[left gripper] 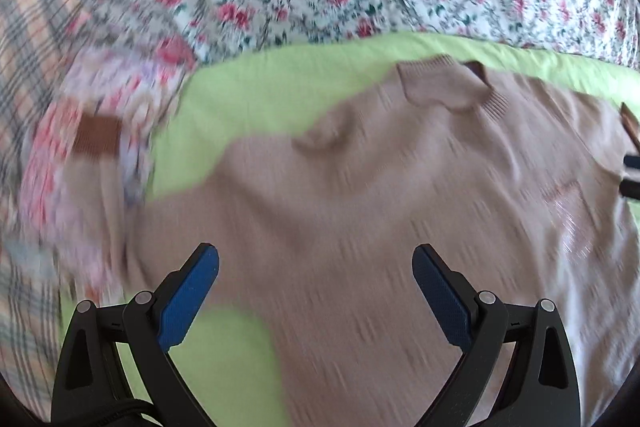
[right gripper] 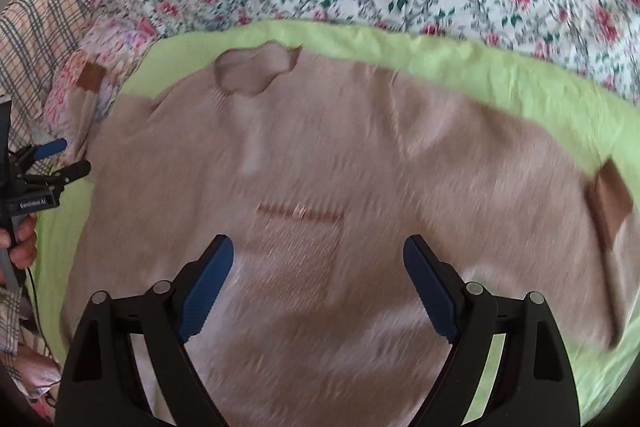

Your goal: Fold small clothes

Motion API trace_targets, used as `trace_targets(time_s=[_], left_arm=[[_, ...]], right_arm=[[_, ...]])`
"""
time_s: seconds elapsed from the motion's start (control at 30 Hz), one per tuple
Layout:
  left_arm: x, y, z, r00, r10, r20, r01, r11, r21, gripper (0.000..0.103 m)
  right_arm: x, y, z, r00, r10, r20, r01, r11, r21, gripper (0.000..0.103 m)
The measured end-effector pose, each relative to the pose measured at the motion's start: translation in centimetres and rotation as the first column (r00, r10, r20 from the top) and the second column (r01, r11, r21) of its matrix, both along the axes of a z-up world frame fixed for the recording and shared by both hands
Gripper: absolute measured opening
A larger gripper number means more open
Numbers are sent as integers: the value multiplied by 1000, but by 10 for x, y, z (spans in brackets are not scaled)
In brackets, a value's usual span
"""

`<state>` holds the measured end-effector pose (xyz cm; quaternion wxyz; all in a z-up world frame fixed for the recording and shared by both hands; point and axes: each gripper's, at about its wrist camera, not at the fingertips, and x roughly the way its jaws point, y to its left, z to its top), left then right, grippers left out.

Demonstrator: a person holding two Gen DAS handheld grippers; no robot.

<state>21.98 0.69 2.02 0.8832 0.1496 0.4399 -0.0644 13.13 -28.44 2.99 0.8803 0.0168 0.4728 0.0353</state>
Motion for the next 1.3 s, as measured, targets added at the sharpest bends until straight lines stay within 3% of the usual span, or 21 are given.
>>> trace_targets(time_s=[0.1,0.27,0.33,0.43,0.47,0.5,0.53,0.57,0.6,0.7,0.77,0.83,0.9,0.97,1.03,1.1,1.13,1.2,1.3], left_arm=[[45,0,-3,998,-58,-15,58,998,2,98],[108,0,-22,986,-141,-85,133,987,-86,98],[129,-2,-42,983,-141,-118,136,989,-51,98],[147,1,-58,977,-142,-158,132,989,-71,83],[150,4,-64,972,-153,-180,135,985,-108,71],[151,5,-67,968,-165,-190,142,981,-130,57],[149,6,-69,965,-180,-188,154,977,-149,49],[145,6,-67,967,-193,-164,168,973,-157,30],[144,6,-65,970,-191,-151,167,974,-155,20],[146,12,-49,982,-168,-92,151,974,-172,12],[155,21,-41,992,-118,-51,108,978,-177,9],[163,31,-48,994,-84,-66,68,974,-214,9],[163,23,-66,993,-79,-88,66,988,-136,9],[159,17,-65,996,-65,-68,57,992,-110,9],[156,18,-59,997,-41,-68,31,990,-134,10],[154,11,-50,997,-31,-69,22,991,-135,20],[148,11,-45,998,-20,-65,12,992,-127,22],[138,14,-35,998,-9,-56,2,991,-130,24],[112,22,-13,999,11,-43,-18,987,-162,40]], right_arm=[[40,-10,9,999,9,43,-7,999,-51,87],[105,-16,3,997,41,64,-35,995,-91,87],[125,-17,-9,998,45,54,-40,994,-103,87],[148,-22,-23,999,44,14,-43,993,-114,87],[154,-22,-32,998,53,-19,-55,992,-115,83],[158,-23,-38,997,58,-46,-63,991,-117,62],[159,-24,-44,997,47,-62,-55,990,-133,48],[158,-26,-44,998,30,-50,-37,989,-143,24],[156,-31,-40,999,15,-28,-19,992,-124,11],[150,-45,-16,998,-39,59,43,997,-66,9],[151,-52,-6,992,-78,95,83,995,-48,8],[158,-56,-21,994,-104,37,105,994,-39,8],[163,-56,-38,993,-115,0,114,992,-58,8],[161,-60,-37,988,-152,0,152,988,-16,8],[153,-67,-28,984,-176,16,174,983,57,16],[136,-78,-12,981,-192,40,189,979,78,34],[120,-83,-3,978,-198,60,192,977,88,38],[87,-93,12,972,-219,91,209,973,100,57],[28,-118,25,953,-276,121,266,959,92,58]])
